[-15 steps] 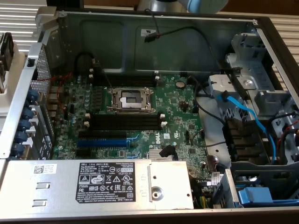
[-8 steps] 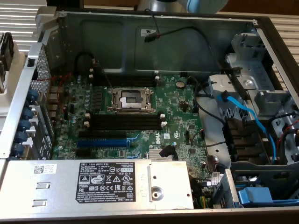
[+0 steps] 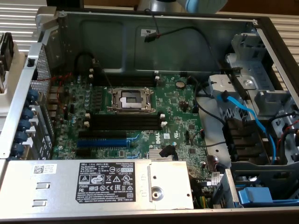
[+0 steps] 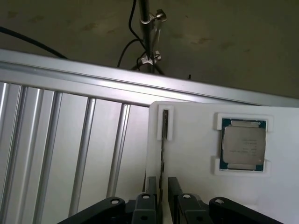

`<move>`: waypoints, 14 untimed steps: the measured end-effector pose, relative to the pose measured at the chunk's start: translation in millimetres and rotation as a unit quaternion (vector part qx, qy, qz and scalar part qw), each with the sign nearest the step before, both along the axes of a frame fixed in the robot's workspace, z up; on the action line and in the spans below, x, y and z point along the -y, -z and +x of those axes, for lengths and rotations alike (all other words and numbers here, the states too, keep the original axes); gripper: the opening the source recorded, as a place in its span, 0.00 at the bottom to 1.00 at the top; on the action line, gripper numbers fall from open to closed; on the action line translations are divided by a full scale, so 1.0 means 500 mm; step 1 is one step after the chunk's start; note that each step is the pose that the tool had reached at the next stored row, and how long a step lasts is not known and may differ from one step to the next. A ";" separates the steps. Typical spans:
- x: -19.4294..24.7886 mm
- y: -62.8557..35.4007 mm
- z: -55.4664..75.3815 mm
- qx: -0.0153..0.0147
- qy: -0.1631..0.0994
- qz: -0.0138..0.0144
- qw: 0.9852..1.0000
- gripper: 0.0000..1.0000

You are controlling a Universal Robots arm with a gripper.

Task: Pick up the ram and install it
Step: 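Pick up the ram and move it above insertion slot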

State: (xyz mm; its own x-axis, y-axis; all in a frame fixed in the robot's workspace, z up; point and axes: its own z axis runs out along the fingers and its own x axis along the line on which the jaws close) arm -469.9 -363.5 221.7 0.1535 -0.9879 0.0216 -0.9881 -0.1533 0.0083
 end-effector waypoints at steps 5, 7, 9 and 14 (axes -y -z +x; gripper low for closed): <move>0.0001 0.003 -0.002 0.012 0.000 0.000 1.000 0.25; 0.0000 0.004 -0.003 0.015 0.000 0.000 1.000 0.25; 0.0001 0.005 -0.004 0.017 0.000 0.000 1.000 0.25; 0.0000 0.009 -0.009 0.018 0.000 0.001 1.000 0.25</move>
